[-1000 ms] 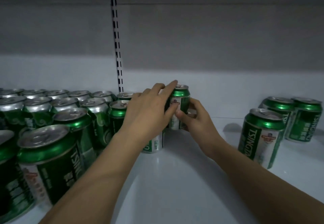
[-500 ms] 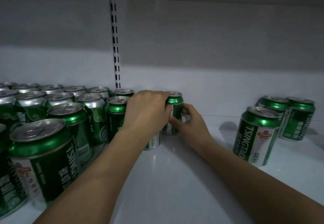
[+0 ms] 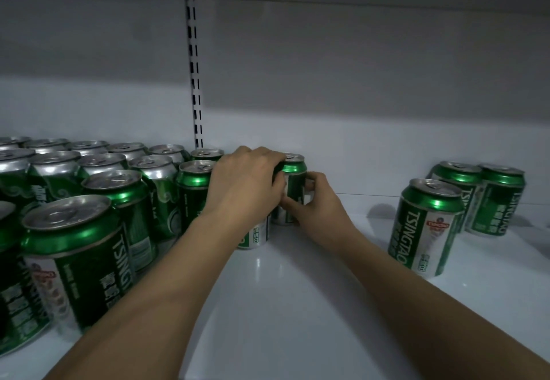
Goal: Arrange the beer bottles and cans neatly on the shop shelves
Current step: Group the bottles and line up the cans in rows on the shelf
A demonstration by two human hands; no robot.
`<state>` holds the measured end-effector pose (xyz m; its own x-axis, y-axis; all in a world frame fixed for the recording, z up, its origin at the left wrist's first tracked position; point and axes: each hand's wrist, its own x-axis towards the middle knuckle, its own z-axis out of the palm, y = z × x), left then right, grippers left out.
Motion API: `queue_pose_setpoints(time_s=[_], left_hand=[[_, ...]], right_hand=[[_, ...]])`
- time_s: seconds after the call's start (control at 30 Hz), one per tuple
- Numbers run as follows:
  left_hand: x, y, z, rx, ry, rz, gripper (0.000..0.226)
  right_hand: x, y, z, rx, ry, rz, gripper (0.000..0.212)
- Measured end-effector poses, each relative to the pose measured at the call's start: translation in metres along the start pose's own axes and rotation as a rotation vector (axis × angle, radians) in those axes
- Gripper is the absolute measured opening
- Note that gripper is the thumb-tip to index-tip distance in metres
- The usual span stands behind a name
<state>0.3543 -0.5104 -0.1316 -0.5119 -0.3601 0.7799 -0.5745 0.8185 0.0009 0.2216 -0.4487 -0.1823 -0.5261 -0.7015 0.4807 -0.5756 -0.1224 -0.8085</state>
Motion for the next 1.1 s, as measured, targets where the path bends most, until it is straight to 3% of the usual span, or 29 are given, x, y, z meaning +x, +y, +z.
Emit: queue_pose_setpoints(time_s=[0.17, 0.33, 0.57, 0.83, 1.1], left_hand=[[0.001, 0.002, 0.002, 0.029, 0.019, 0.034, 0.03], [0.001, 0.0, 0.004, 0.007, 0.119, 0.067, 0.032], [-0.001, 0.003, -0.014, -0.158, 0.279, 0.044, 0.022], [-0.054, -0.008, -0.075, -0.164, 0.306, 0.156, 0.022], [-0.095, -0.054, -0.133, 0.006, 0.163, 0.111, 0.024]], right_hand=[[0.004, -0.004, -0.003, 0.04, 0.074, 0.018, 0.05], [0.005, -0.017, -0.011, 0.069, 0.186, -0.083, 0.032], [-0.006, -0.04, -0.02, 0.067, 0.162, -0.165, 0.022], [-0.012, -0.054, -0.027, 0.074, 0.193, -0.272, 0.016], [-0.022, -0.058, -0.013, 0.132, 0.153, -0.34, 0.018]])
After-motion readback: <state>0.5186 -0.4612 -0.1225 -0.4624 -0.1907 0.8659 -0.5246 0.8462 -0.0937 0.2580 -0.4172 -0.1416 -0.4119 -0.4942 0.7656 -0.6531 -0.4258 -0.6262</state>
